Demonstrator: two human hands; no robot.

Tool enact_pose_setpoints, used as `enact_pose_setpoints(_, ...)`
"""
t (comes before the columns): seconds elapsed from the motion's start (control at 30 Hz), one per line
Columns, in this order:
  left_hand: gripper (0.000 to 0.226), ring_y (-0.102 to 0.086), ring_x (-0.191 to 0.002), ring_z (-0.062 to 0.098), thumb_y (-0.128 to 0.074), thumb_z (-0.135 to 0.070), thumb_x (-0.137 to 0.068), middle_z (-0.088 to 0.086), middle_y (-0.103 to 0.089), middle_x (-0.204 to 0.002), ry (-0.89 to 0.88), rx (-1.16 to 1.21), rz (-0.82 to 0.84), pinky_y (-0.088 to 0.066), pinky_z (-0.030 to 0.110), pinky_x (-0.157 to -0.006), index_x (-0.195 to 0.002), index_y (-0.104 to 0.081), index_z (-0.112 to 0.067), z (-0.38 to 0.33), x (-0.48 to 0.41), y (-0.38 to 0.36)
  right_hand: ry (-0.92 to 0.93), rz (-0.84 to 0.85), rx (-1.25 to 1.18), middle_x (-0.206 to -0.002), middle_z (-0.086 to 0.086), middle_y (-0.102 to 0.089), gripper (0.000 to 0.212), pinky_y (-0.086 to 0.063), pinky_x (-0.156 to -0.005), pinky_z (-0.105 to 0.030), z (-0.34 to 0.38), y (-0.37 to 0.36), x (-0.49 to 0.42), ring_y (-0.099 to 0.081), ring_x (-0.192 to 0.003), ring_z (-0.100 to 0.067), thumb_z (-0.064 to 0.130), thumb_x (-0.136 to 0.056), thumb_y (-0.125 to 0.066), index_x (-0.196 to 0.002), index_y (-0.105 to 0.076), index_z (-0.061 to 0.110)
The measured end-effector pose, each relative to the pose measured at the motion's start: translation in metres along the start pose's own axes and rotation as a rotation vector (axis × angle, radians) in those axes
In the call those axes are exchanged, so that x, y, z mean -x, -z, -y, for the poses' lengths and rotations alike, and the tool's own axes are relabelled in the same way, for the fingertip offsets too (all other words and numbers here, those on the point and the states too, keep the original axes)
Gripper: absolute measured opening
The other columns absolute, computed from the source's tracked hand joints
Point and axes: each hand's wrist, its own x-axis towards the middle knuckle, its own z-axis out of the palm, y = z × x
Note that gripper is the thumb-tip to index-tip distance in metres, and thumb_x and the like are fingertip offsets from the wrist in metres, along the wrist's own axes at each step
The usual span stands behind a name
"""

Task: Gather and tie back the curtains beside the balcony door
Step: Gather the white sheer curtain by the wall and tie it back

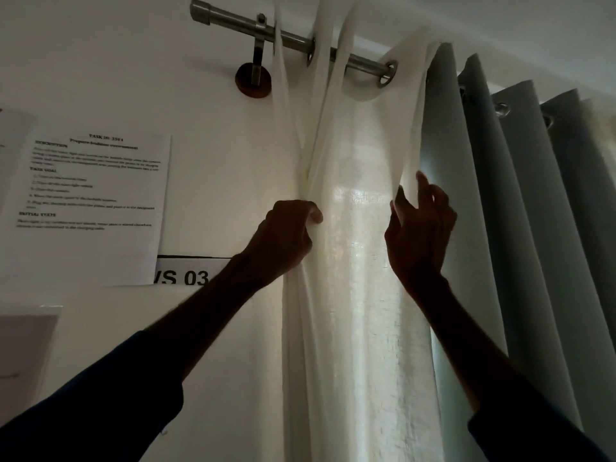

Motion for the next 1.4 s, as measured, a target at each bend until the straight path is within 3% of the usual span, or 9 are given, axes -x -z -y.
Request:
enact_pose_setpoints(0.1, 0.035, -0.064, -0.108, 0.015, -0.048, 0.002, -0.089, -0.001, -0.069, -0.115, 0.027, -0.015, 0.003, -0.054, 0.032, -0.093, -0.11, -0.069, -0.018, 0.006, 0.001, 0.006, 0.031, 0.002, -0.025, -0.15, -0.014, -0.048, 0.024, -0.035, -0.111, -0.043, 0.006, -0.01, 0.004, -0.045, -0.139, -0.032, 0.009, -0.096, -0.058, -0.119, -0.066, 0.01)
enact_pose_setpoints(0.23, 0.032, -0.062, -0.11, 0.019, -0.052, 0.002, -0.088, 0.005, -0.066, -0.118, 0.063, -0.027, 0.022, -0.052, 0.028, -0.094, -0.109, -0.07, -0.014, 0.01, -0.001, 0.009, -0.016, 0.199, -0.394, -0.084, -0.013, -0.074, 0.021, -0.042, -0.066, -0.021, 0.059, -0.003, -0.001, -0.072, -0.078, -0.031, 0.011, -0.099, -0.052, -0.104, -0.072, 0.006)
enact_pose_setpoints(0.33, 0.03, -0.058, -0.118, 0.033, -0.055, 0.004, -0.089, 0.018, -0.061, -0.124, 0.097, -0.097, 0.115, -0.045, 0.02, -0.095, -0.118, -0.063, 0.003, 0.015, -0.003, 0.009, 0.192, 0.052, -0.607, -0.061, -0.013, -0.066, 0.023, -0.035, -0.059, -0.023, 0.136, 0.023, -0.032, -0.065, -0.056, -0.032, 0.014, -0.095, -0.058, -0.077, -0.067, 0.004)
enact_pose_setpoints(0.43, 0.037, -0.056, -0.122, 0.037, -0.06, 0.002, -0.091, 0.024, -0.058, -0.129, 0.195, -0.115, 0.127, -0.031, -0.007, -0.082, -0.126, -0.054, 0.013, 0.029, -0.002, 0.007, 0.306, 0.008, -0.673, -0.061, -0.01, -0.066, 0.014, -0.037, -0.06, -0.018, 0.17, 0.039, -0.047, -0.065, -0.053, -0.026, 0.004, -0.085, -0.075, -0.072, -0.068, 0.003)
enact_pose_setpoints(0.53, 0.031, -0.063, -0.107, 0.036, -0.059, -0.012, -0.089, 0.021, -0.066, -0.115, 0.21, -0.121, 0.087, -0.046, 0.016, -0.092, -0.114, -0.065, 0.005, 0.038, 0.001, 0.013, 0.305, 0.15, -0.662, -0.066, -0.014, -0.066, 0.009, -0.042, -0.056, -0.025, 0.142, 0.024, -0.026, -0.064, -0.059, -0.032, 0.005, -0.088, -0.065, -0.081, -0.068, 0.0)
enact_pose_setpoints(0.77, 0.031, -0.063, -0.11, 0.017, -0.055, 0.003, -0.09, 0.006, -0.067, -0.121, 0.14, -0.068, 0.083, -0.034, -0.01, -0.069, -0.106, -0.076, -0.013, 0.028, 0.003, 0.049, -0.06, 0.207, -0.385, -0.083, -0.019, -0.075, 0.049, -0.05, -0.065, -0.029, 0.018, 0.007, 0.022, -0.07, -0.066, -0.036, -0.008, -0.078, -0.047, -0.115, -0.074, 0.008)
enact_pose_setpoints(0.97, 0.029, -0.065, -0.106, 0.01, -0.058, -0.002, -0.087, 0.001, -0.071, -0.115, 0.044, -0.007, 0.069, -0.035, -0.007, -0.081, -0.106, -0.076, -0.015, -0.004, -0.002, 0.035, -0.149, 0.293, -0.448, -0.104, -0.012, -0.075, 0.053, -0.055, -0.079, -0.029, 0.049, 0.026, 0.035, -0.072, -0.082, -0.027, -0.004, -0.094, -0.046, -0.14, -0.057, 0.021)
enact_pose_setpoints(1.13, 0.027, -0.043, -0.045, 0.012, -0.052, 0.0, -0.081, 0.001, -0.049, -0.05, 0.105, -0.036, 0.018, -0.032, 0.015, -0.049, -0.055, -0.05, -0.005, -0.024, -0.004, 0.017, 0.058, 0.265, -0.614, -0.064, -0.006, -0.068, 0.026, -0.047, -0.05, -0.031, 0.097, 0.03, 0.058, -0.063, -0.052, -0.024, -0.001, -0.094, -0.052, -0.11, -0.071, 0.006)
enact_pose_setpoints(1.4, 0.047, -0.058, -0.061, 0.015, -0.069, -0.048, -0.085, 0.006, -0.058, -0.065, 0.354, 0.045, -0.043, -0.04, 0.02, -0.056, -0.069, -0.06, -0.005, -0.013, -0.007, 0.004, 0.111, 0.332, -0.851, -0.09, 0.0, -0.077, 0.016, -0.048, -0.073, -0.006, 0.093, 0.042, 0.064, -0.071, -0.076, -0.009, 0.003, -0.092, -0.065, -0.102, -0.076, 0.009)
